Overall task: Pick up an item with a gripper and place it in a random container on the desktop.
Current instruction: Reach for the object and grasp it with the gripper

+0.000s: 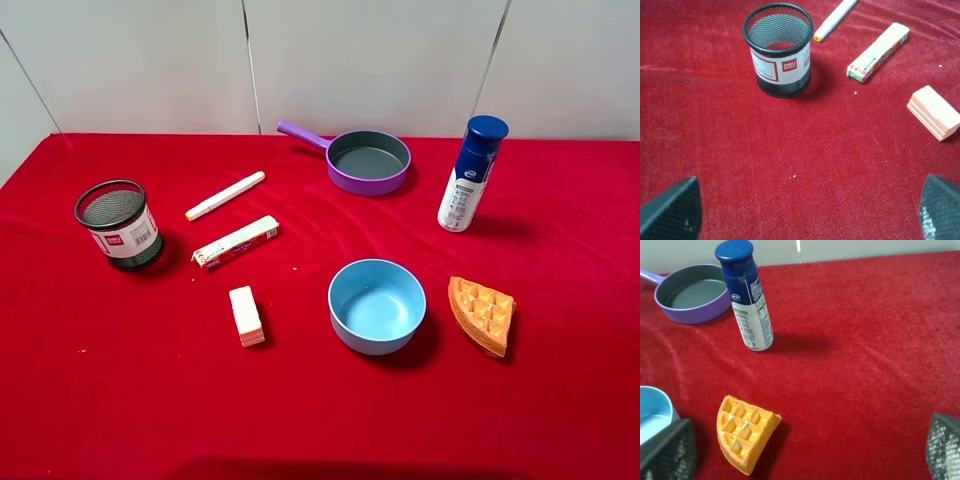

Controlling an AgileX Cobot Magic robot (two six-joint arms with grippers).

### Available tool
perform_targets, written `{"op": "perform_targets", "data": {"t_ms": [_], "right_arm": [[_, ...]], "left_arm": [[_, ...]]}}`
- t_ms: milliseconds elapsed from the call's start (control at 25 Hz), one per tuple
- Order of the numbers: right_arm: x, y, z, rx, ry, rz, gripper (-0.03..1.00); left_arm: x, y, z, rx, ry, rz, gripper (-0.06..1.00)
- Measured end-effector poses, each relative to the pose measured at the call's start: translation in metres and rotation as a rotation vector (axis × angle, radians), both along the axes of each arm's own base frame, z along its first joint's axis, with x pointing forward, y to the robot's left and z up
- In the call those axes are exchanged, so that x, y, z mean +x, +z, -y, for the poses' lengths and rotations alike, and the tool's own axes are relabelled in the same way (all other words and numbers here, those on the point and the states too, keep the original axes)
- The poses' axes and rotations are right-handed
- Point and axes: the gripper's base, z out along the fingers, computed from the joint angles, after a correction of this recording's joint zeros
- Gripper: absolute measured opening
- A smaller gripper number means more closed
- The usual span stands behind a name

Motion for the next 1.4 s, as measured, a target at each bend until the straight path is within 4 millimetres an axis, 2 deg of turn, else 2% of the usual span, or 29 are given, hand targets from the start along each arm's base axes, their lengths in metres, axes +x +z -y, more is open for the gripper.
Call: {"op": "perform_targets", "data": {"t_ms": [1160,1400], "right_arm": [[0.0,0.0,0.0,0.0,0.0,0.0,0.69],[0.014,0.004,-0.002,-0.044,0.037,-0.085,0.69]], "left_arm": [[0.0,0.0,0.0,0.0,0.0,0.0,0.85],[0.0,0.0,0.0,0.0,0.0,0.0,0.85]]}}
